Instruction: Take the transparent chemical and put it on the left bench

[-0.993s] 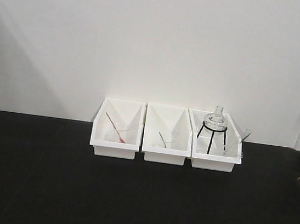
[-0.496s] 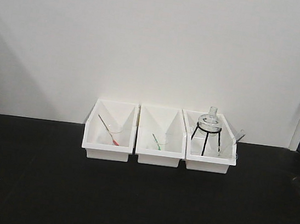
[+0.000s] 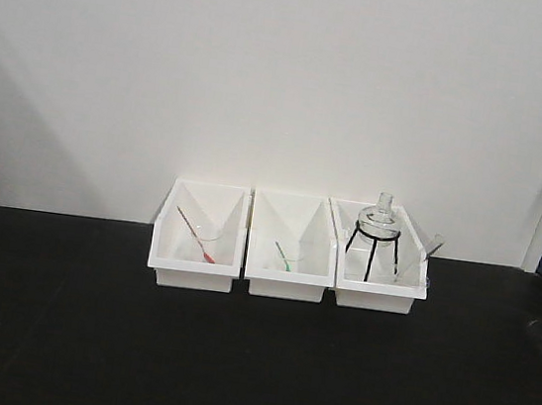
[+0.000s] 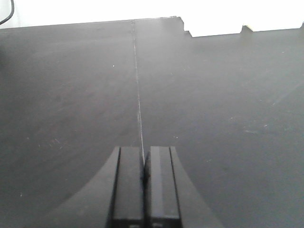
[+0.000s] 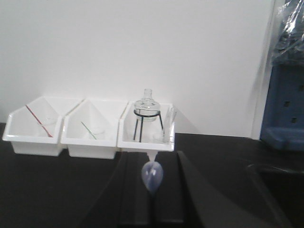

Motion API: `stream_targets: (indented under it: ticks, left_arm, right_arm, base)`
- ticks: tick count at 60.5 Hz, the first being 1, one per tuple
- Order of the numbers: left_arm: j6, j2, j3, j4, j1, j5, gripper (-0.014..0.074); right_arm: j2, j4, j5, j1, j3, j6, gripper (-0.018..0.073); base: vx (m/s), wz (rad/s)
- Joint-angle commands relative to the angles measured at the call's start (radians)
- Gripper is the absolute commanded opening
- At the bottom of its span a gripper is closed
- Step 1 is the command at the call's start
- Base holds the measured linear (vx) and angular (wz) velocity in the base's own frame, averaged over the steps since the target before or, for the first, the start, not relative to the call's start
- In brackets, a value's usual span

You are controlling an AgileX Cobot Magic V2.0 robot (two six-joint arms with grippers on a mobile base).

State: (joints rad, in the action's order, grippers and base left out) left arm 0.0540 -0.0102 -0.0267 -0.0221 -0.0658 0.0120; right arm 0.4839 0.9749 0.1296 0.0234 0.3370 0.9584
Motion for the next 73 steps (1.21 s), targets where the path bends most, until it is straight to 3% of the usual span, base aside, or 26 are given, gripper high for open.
stream_targets:
  ticks: [1, 22, 42, 63, 73]
  left_arm:
    - [-0.008, -0.019, -0.016, -0.001, -0.002, -0.078, -0.0003]
    - [-0.008, -0.019, -0.016, -0.001, -0.002, -0.078, -0.0003]
    - [-0.008, -0.019, -0.016, -0.001, -0.002, -0.078, -0.0003]
    - [-0.008, -0.019, -0.016, -0.001, -0.002, -0.078, -0.0003]
    - [-0.008, -0.019, -0.016, -0.001, -0.002, -0.078, -0.0003]
  right_arm:
    - [0.054, -0.010, 0.155, -0.005, 0.032, 0.066, -0.0003]
    - [0.436, 0.069, 0.574, -0.005, 0.148, 0.132, -0.0003]
    - [0.718, 0.120, 0.763, -0.005, 0.224, 0.134, -0.0003]
    - [0.937, 0.054, 0.908, 0.001, 0.224, -0.007, -0.0003]
    - [1.005, -0.017, 0.907, 0.072, 0.224, -0.133, -0.0003]
  base:
    - [0.00, 0.00]
    - [0.00, 0.00]
    - [0.00, 0.00]
    - [0.00, 0.00]
    - [0.00, 0.00]
